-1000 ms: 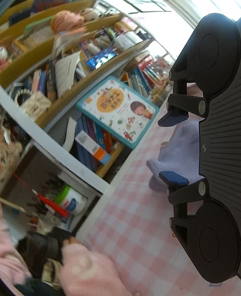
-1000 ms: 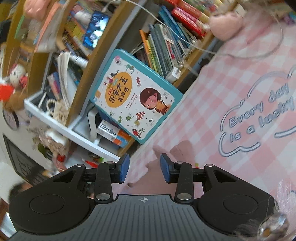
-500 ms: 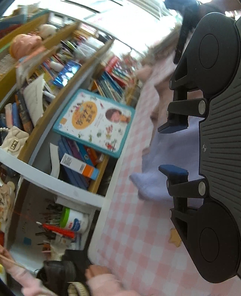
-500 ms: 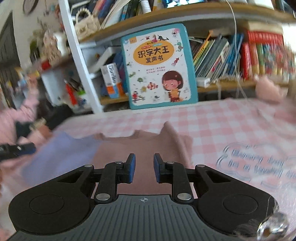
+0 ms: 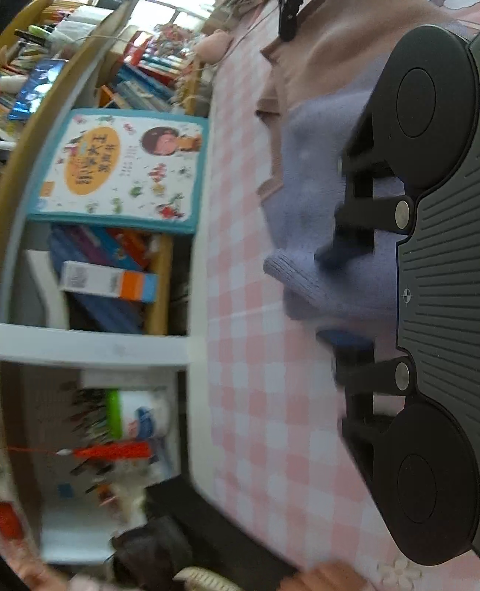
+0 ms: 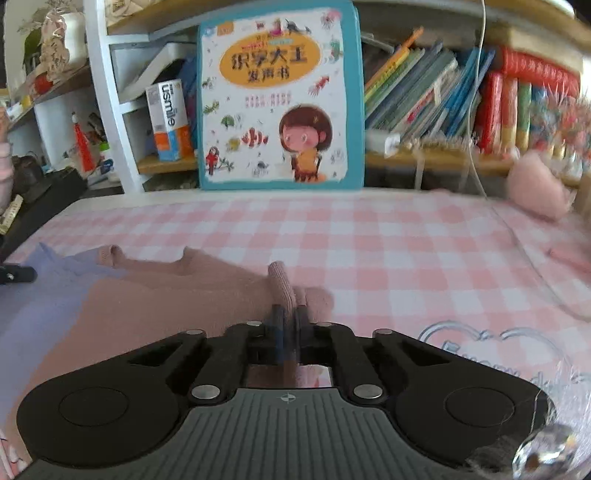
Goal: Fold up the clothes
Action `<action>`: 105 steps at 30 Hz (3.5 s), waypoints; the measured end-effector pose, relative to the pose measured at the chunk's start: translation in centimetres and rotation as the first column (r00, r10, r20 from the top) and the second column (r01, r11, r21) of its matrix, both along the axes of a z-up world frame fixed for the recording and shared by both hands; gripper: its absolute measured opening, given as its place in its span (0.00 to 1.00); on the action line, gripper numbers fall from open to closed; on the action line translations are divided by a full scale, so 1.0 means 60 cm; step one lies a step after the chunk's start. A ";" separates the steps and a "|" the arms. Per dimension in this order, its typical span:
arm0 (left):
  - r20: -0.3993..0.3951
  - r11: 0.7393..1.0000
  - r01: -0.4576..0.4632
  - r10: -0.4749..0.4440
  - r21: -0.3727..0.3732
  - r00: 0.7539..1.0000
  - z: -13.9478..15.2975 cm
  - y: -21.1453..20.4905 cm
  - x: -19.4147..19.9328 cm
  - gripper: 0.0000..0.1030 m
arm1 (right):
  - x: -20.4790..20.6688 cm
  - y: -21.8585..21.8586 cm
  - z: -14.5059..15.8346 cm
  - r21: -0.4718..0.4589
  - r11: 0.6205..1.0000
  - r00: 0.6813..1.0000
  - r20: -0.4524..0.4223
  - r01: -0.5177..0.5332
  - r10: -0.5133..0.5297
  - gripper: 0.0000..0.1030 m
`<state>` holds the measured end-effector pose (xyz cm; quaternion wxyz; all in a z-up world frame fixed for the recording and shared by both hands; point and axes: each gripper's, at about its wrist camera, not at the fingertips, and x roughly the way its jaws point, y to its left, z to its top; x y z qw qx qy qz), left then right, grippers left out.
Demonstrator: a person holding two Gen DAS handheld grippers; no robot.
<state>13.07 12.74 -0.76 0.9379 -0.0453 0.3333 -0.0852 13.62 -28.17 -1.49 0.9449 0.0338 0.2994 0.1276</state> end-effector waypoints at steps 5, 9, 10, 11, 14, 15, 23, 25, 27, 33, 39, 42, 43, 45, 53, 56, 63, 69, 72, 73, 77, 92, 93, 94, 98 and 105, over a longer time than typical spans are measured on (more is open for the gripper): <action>0.025 0.996 -0.025 0.027 -0.090 0.999 0.009 0.016 -0.010 0.07 | -0.012 -0.048 0.022 0.246 0.969 0.999 0.018 0.034 -0.040 0.04; -0.002 0.996 -0.040 0.040 -0.081 0.999 -0.008 0.012 0.000 0.08 | 0.011 -0.040 -0.009 0.181 0.981 0.995 -0.085 0.070 -0.056 0.05; -0.001 0.995 -0.042 0.042 -0.087 0.999 -0.009 0.013 0.000 0.10 | 0.010 -0.040 -0.013 0.194 0.979 0.996 -0.070 0.069 -0.056 0.05; -0.004 0.994 -0.046 0.046 -0.098 0.999 -0.010 0.017 0.001 0.13 | 0.010 -0.044 -0.015 0.211 0.975 0.996 -0.070 0.072 -0.059 0.05; -0.013 0.990 -0.070 0.069 -0.125 0.998 -0.009 0.031 -0.004 0.28 | 0.010 -0.061 -0.013 0.276 0.957 0.993 -0.094 0.095 -0.071 0.08; -0.008 0.988 -0.081 0.080 -0.128 0.997 -0.008 0.036 -0.010 0.32 | 0.005 -0.066 -0.010 0.286 0.952 0.992 -0.097 0.106 -0.081 0.10; -0.009 0.963 -0.078 0.078 -0.257 0.997 -0.021 0.076 -0.072 0.45 | -0.043 -0.096 -0.011 0.299 0.948 0.988 -0.134 0.110 -0.072 0.35; -0.023 0.957 -0.073 0.070 -0.281 0.997 -0.029 0.078 -0.075 0.45 | -0.052 -0.100 -0.014 0.326 0.939 0.987 -0.148 0.107 -0.061 0.34; -0.018 0.959 -0.068 0.066 -0.275 0.998 -0.033 0.073 -0.077 0.44 | -0.055 -0.103 -0.018 0.361 0.926 0.985 -0.166 0.106 -0.048 0.30; -0.033 0.948 -0.052 0.044 -0.314 0.998 -0.035 0.072 -0.079 0.40 | -0.063 -0.101 -0.024 0.429 0.896 0.980 -0.194 0.118 -0.036 0.19; -0.028 0.958 -0.001 -0.008 -0.286 1.000 -0.031 0.061 -0.102 0.40 | -0.087 -0.097 -0.024 0.459 0.883 0.977 -0.211 0.102 -0.004 0.18; -0.030 0.961 -0.003 -0.006 -0.277 1.000 -0.027 0.066 -0.115 0.40 | -0.103 -0.091 -0.023 0.464 0.881 0.977 -0.211 0.091 0.011 0.18; -0.030 0.961 -0.005 -0.003 -0.275 1.000 -0.026 0.069 -0.119 0.40 | -0.107 -0.089 -0.023 0.467 0.880 0.978 -0.210 0.087 0.014 0.18; -0.030 0.963 -0.016 0.008 -0.271 1.000 -0.023 0.077 -0.126 0.40 | -0.116 -0.081 -0.024 0.471 0.879 0.979 -0.204 0.079 0.021 0.18; -0.013 0.957 -0.097 0.097 -0.272 0.995 -0.011 0.101 -0.173 0.44 | -0.141 -0.052 -0.024 0.441 0.896 0.989 -0.145 0.059 0.006 0.28; 0.030 0.967 -0.124 0.133 -0.224 0.991 0.005 0.090 -0.207 0.46 | -0.146 -0.056 -0.025 0.457 0.887 0.989 -0.146 0.067 0.001 0.34; 0.108 0.976 -0.146 0.164 -0.161 0.980 0.040 0.058 -0.282 0.60 | -0.202 -0.053 0.000 0.343 0.935 0.996 -0.064 0.087 -0.069 0.44; 0.100 0.974 -0.130 0.150 -0.188 0.984 0.044 0.038 -0.321 0.65 | -0.276 -0.038 0.011 0.195 0.978 0.995 0.039 0.079 -0.088 0.49; 0.083 0.983 -0.123 0.136 -0.136 0.987 0.037 0.021 -0.330 0.65 | -0.311 -0.024 0.008 0.137 0.989 0.995 0.074 0.059 -0.070 0.57; 0.075 0.985 -0.116 0.126 -0.129 0.989 0.034 0.016 -0.333 0.65 | -0.323 -0.018 0.006 0.114 0.992 0.994 0.087 0.051 -0.061 0.59; 0.045 0.987 -0.094 0.100 -0.128 0.994 0.023 0.000 -0.336 0.74 | -0.349 0.004 0.000 0.066 0.997 0.993 0.108 0.030 -0.037 0.67; -0.003 0.959 -0.225 0.228 -0.171 0.974 0.002 -0.014 -0.318 0.80 | -0.375 0.058 -0.023 -0.060 0.997 0.979 0.193 -0.052 0.063 0.80; -0.007 0.948 -0.249 0.253 -0.197 0.968 -0.001 -0.009 -0.313 0.80 | -0.374 0.058 -0.022 -0.057 0.997 0.979 0.193 -0.057 0.067 0.80; -0.015 0.933 -0.267 0.271 -0.243 0.962 -0.004 -0.002 -0.308 0.80 | -0.371 0.057 -0.023 -0.051 0.997 0.981 0.184 -0.061 0.069 0.80; -0.047 0.862 -0.330 0.339 -0.385 0.940 -0.011 0.027 -0.294 0.79 | -0.362 0.049 -0.024 -0.009 0.998 0.988 0.143 -0.064 0.064 0.80; -0.084 0.758 -0.419 0.439 -0.500 0.895 -0.024 0.051 -0.276 0.58 | -0.359 0.053 -0.025 -0.013 0.997 0.990 0.117 -0.079 0.080 0.80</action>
